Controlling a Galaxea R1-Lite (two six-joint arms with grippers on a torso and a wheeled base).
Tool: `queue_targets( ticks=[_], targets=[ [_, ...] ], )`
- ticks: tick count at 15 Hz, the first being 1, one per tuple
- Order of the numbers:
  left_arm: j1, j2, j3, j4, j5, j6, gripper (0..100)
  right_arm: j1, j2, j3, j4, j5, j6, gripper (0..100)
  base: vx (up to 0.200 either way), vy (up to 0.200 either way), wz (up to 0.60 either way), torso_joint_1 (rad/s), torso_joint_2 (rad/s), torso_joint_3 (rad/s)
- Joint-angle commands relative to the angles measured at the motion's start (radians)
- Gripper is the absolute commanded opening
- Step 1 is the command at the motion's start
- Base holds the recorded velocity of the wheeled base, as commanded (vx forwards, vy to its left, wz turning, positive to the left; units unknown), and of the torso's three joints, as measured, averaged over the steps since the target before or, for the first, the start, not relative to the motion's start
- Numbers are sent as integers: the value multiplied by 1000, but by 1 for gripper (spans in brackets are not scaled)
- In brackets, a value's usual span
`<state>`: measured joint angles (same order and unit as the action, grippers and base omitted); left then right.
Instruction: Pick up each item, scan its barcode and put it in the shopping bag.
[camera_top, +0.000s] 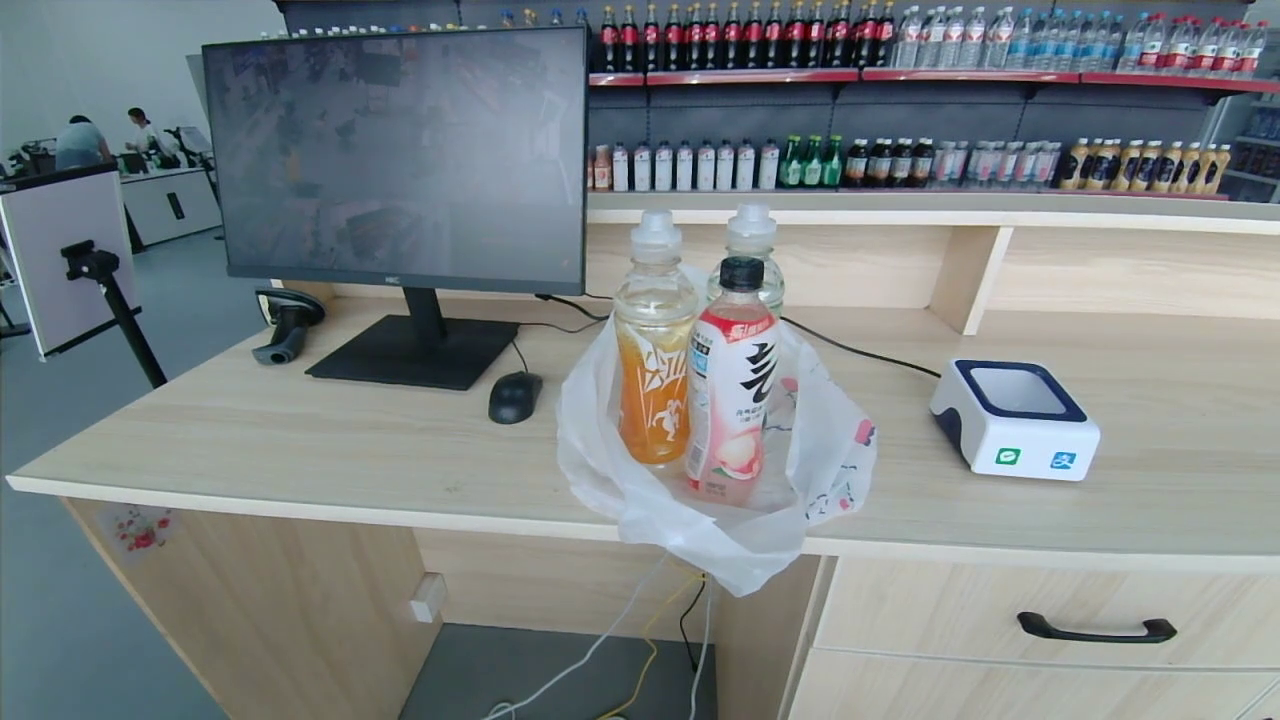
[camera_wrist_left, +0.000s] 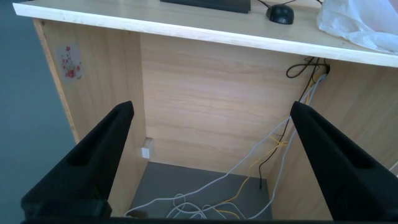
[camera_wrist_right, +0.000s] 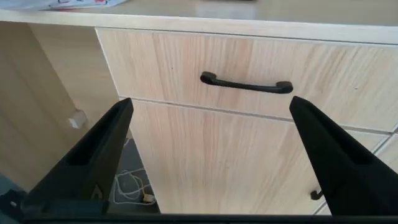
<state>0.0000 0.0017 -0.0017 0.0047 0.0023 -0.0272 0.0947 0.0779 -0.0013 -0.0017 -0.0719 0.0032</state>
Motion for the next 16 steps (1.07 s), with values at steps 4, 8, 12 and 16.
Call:
queue_targets(
  ticks=[4,8,12,16],
  targets=[
    [0,0,0,0,1,0,100,-99,-76,0,3,7,-19,100,0,0,0,0,0,0],
    [0,0,0,0,1,-2,100,-98,-76,0,3,9,-26,100,0,0,0,0,0,0],
    [0,0,0,0,1,-2,100,-98,-76,0,3,9,-19,100,-200,0,0,8,6,1],
    [0,0,0,0,1,-2,100,-98,-76,0,3,21,-26,100,0,0,-150,-3,2,1]
  ],
)
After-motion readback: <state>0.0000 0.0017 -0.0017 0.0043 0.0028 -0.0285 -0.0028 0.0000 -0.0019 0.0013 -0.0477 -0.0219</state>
